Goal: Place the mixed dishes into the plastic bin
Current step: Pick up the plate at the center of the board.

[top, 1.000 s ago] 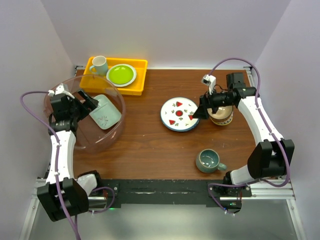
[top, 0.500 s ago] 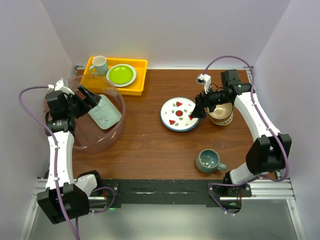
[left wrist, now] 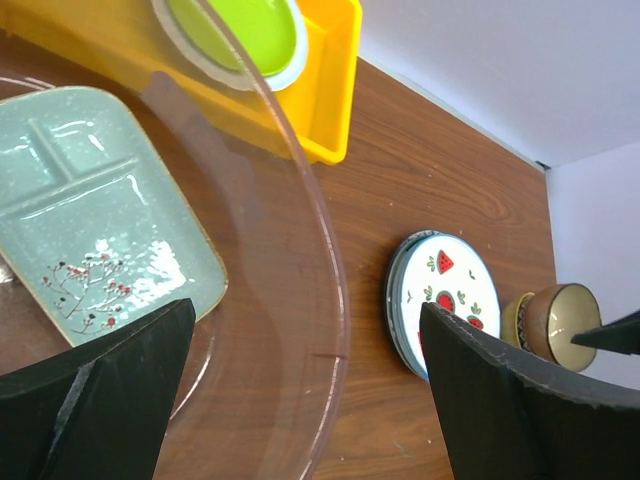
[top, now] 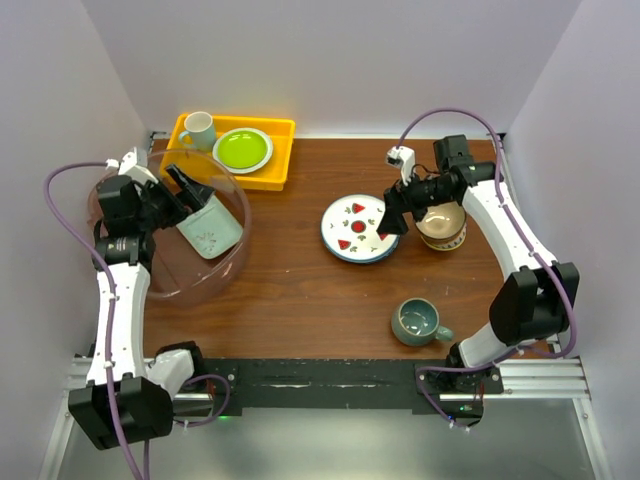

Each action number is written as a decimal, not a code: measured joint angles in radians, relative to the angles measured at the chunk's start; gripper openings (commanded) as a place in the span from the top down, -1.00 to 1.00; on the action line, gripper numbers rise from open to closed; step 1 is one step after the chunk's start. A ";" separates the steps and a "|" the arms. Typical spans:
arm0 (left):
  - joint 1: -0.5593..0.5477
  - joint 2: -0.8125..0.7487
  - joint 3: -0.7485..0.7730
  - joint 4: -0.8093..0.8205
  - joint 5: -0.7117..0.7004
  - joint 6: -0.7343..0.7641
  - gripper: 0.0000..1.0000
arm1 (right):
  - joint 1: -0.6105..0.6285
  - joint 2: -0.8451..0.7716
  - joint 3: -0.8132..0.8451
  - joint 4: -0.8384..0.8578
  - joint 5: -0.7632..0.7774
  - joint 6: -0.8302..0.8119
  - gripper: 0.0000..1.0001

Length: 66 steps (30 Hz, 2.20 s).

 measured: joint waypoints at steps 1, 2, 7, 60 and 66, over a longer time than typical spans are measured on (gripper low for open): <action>-0.008 -0.002 0.008 0.000 0.000 0.000 -1.00 | 0.001 0.004 0.002 0.000 0.000 0.000 -0.89; -0.014 -0.003 0.014 0.001 0.000 0.000 -1.00 | 0.003 0.006 0.002 0.000 0.001 0.000 -0.88; -0.068 -0.016 0.040 0.005 -0.002 -0.005 -1.00 | 0.007 0.011 0.002 -0.002 0.008 0.000 -0.89; -0.292 -0.038 0.107 0.089 0.028 -0.072 -1.00 | 0.036 0.092 0.031 -0.023 0.093 -0.023 -0.89; -0.348 -0.024 0.108 0.093 0.001 -0.079 -1.00 | 0.037 0.103 0.035 -0.023 0.109 -0.028 -0.89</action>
